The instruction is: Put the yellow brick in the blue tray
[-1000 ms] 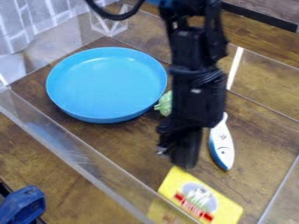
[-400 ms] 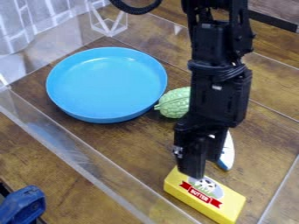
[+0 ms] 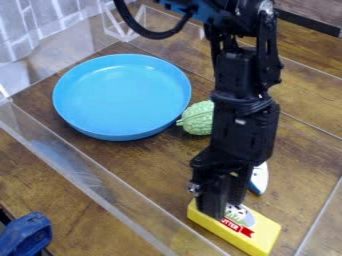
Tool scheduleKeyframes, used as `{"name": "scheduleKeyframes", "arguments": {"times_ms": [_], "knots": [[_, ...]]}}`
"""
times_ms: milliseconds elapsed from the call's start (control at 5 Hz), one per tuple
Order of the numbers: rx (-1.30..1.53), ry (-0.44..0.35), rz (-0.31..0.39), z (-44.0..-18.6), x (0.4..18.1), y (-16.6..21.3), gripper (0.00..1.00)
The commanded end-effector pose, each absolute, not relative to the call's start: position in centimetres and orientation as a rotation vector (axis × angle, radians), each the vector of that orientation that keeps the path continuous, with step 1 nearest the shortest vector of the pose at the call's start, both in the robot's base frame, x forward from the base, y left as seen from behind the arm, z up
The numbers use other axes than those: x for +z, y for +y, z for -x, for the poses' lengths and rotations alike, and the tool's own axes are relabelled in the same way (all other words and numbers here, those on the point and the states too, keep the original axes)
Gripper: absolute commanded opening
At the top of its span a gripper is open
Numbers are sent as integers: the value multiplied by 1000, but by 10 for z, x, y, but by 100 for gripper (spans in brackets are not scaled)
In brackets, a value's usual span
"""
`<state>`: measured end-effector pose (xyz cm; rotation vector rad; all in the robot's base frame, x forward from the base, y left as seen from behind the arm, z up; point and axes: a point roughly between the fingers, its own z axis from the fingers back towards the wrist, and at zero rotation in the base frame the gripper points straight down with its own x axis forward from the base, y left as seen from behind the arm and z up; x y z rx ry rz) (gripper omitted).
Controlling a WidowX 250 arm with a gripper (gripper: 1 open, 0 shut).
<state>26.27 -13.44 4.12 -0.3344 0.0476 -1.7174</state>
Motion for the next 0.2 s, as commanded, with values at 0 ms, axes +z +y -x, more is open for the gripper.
{"name": "scheduleKeyframes", "arguments": {"times_ms": [0], "knots": [[-1699, 30, 309, -268, 54, -124, 0]]}}
